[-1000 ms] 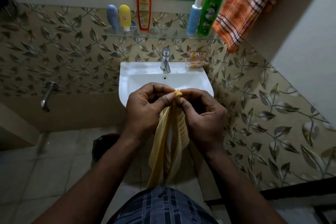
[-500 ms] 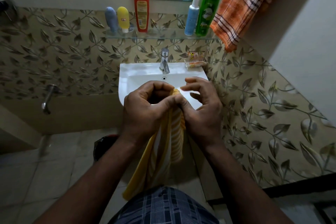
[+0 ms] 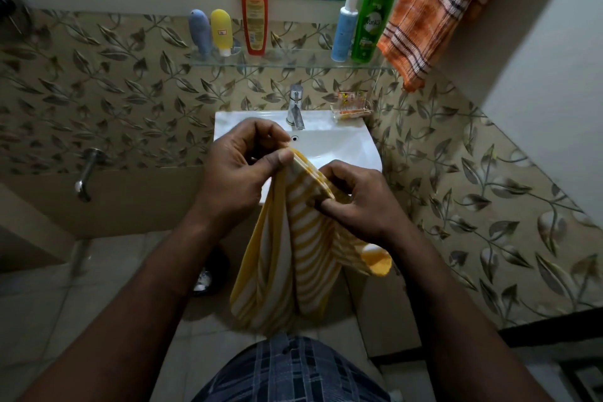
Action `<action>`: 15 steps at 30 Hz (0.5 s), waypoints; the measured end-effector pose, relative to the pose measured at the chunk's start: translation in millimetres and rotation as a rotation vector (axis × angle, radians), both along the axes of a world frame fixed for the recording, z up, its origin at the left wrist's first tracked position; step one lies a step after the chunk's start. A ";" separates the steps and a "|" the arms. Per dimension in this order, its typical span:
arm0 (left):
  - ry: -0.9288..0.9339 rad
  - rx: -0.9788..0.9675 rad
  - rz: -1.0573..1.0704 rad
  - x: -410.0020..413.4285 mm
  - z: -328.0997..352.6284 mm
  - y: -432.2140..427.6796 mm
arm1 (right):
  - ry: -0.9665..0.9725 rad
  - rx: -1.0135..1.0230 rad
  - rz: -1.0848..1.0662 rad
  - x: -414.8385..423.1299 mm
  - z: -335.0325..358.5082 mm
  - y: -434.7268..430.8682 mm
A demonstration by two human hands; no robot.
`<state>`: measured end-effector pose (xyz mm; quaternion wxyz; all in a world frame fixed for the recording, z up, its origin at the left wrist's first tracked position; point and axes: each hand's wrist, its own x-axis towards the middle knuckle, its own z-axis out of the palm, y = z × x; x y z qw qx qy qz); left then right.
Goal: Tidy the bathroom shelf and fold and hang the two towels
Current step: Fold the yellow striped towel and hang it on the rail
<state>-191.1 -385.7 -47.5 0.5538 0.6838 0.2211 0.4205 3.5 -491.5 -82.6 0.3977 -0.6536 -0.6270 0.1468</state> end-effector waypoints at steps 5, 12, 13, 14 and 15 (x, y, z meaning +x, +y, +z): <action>-0.053 0.003 0.198 -10.0 8.5 20.5 | -0.079 -0.027 -0.083 -0.1 -13.8 -13.4; -0.147 0.047 0.252 -7.5 30.5 28.9 | -0.157 0.059 -0.251 -10.4 -45.3 -30.4; -0.160 0.056 0.252 -6.4 35.4 30.2 | -0.207 0.074 -0.263 -15.0 -50.5 -32.1; -0.172 0.066 0.254 -5.4 40.5 31.7 | -0.228 0.085 -0.267 -18.2 -55.4 -33.2; -0.186 0.079 0.256 -4.4 45.3 33.2 | -0.226 0.098 -0.265 -19.6 -58.9 -34.6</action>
